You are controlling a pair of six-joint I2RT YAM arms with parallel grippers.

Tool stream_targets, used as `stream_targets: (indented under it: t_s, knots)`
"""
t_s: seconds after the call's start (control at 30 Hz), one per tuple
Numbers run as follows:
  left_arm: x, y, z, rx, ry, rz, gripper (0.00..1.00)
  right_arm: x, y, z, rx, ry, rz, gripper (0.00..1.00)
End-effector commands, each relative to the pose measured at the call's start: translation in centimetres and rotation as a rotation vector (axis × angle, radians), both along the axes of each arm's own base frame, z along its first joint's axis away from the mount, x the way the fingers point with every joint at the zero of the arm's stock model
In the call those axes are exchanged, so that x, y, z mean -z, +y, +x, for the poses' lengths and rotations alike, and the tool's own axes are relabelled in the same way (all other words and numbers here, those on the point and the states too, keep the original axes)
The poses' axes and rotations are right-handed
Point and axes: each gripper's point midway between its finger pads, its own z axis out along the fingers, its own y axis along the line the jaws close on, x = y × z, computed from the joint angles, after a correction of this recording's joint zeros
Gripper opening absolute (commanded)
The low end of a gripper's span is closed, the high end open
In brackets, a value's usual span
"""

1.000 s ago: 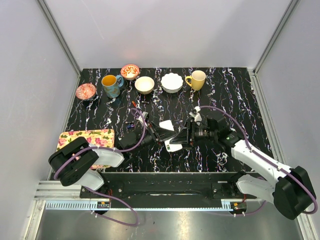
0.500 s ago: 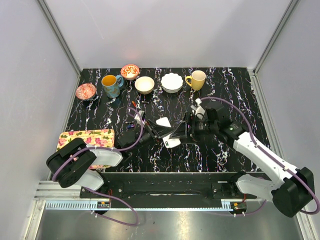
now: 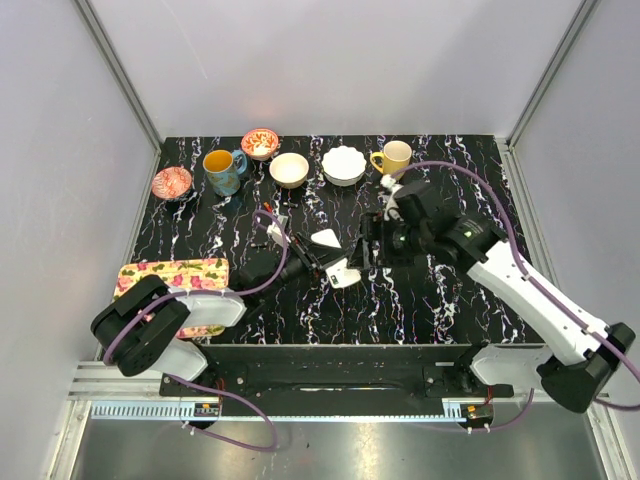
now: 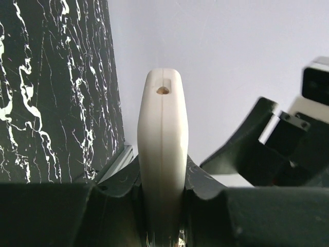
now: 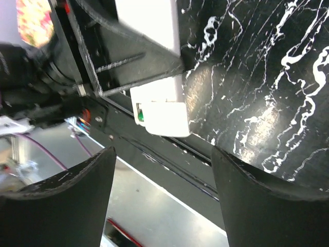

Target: Load the batteries into the remote control

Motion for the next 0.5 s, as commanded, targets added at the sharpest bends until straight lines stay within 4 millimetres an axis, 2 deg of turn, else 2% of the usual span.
stream_targets:
  t_s: [0.0,0.47]
  knots:
    - [-2.5,0.1,1.7,-0.057,-0.059,-0.019,0.00,1.4,-0.9,0.0,-0.020,-0.083,-0.251,0.79]
    - [-2.5,-0.4,2.1,-0.036,-0.055,-0.046,0.00,1.9,1.6,0.5,-0.052,-0.147,-0.337,0.85]
